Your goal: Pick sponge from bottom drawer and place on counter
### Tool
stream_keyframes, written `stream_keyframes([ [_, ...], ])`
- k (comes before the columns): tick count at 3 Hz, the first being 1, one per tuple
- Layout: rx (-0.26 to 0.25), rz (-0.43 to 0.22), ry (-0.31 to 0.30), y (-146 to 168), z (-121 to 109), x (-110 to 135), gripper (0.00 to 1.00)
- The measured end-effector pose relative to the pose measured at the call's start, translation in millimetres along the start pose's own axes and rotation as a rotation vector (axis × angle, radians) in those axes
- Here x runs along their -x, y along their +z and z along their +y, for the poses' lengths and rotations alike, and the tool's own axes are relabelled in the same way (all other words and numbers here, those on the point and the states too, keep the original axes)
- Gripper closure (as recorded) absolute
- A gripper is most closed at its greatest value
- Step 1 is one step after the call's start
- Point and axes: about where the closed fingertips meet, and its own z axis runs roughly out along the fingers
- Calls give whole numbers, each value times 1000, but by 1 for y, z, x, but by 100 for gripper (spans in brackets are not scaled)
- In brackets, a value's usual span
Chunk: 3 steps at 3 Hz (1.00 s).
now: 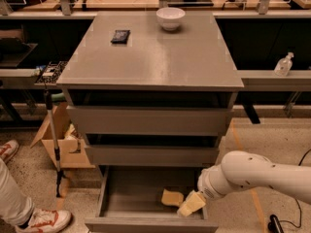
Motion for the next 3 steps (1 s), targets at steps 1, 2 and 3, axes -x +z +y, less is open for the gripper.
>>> stream_keyframes([
  [1,0,0,0,0,0,0,0],
  [2,12,-24,4,12,1,-7,0],
  [3,23,-51,14,42,-11,-23,0],
])
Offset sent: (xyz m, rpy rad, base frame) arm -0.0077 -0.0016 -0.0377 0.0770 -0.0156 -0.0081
